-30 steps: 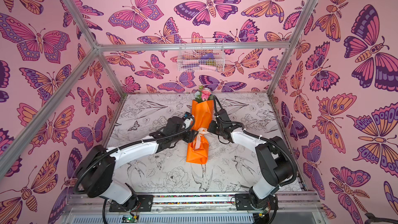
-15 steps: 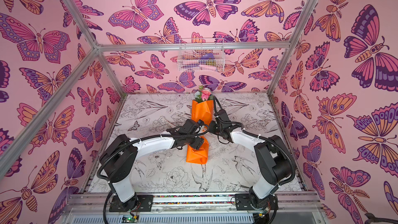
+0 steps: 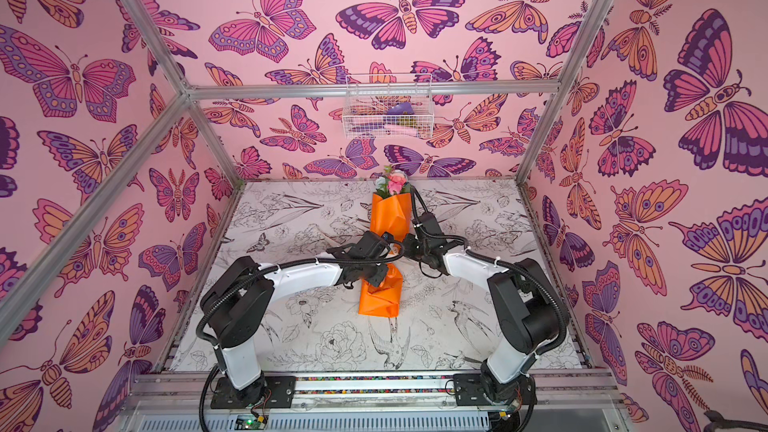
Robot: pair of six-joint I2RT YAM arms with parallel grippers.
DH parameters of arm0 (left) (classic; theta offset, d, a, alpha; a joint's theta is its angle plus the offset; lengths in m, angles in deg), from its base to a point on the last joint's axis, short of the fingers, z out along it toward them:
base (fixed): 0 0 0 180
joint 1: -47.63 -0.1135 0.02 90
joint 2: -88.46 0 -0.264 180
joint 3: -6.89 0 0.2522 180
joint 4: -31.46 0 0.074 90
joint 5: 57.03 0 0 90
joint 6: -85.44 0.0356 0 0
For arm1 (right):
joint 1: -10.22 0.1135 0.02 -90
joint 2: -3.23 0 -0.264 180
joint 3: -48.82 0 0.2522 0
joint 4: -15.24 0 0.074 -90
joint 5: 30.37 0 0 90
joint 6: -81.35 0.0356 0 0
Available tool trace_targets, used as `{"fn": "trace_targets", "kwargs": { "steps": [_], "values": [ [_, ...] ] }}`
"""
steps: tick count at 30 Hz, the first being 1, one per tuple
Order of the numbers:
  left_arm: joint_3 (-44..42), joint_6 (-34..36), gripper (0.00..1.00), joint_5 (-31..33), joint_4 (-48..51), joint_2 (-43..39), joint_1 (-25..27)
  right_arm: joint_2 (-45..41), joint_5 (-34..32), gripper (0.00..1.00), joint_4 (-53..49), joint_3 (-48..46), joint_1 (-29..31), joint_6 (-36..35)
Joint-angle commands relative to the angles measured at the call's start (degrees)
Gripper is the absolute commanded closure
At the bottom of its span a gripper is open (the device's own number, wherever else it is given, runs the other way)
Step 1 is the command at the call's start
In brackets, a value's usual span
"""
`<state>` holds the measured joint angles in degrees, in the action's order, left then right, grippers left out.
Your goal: Tie the bouquet of fake flowers
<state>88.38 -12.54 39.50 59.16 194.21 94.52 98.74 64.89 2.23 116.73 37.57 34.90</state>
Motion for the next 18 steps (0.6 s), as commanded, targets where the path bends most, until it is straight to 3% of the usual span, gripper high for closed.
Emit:
{"fn": "trace_targets", "kwargs": {
  "steps": [1,4,9,15,18],
  "values": [
    [0.0,0.0,0.7,2.2,2.0,-3.1,0.1,1.1,0.5,1.0,1.3,0.1,-0.1,0.8],
    [0.1,-0.2,0.76,2.4,2.0,-3.7,0.1,1.4,0.6,1.0,1.5,0.0,-0.1,0.9],
    [0.3,-0.6,0.75,1.7,2.0,-5.1,0.1,1.5,0.8,1.0,1.5,-0.1,-0.1,0.8],
    [-0.9,-1.7,1.0,-0.4,2.1,-7.4,0.0,1.4,0.3,1.0,1.6,-0.3,-0.1,0.8],
    [-2.5,-3.3,1.0,-2.3,2.2,-9.1,-0.2,1.3,0.0,1.0,1.6,-0.3,-0.1,0.9]
  ]
}}
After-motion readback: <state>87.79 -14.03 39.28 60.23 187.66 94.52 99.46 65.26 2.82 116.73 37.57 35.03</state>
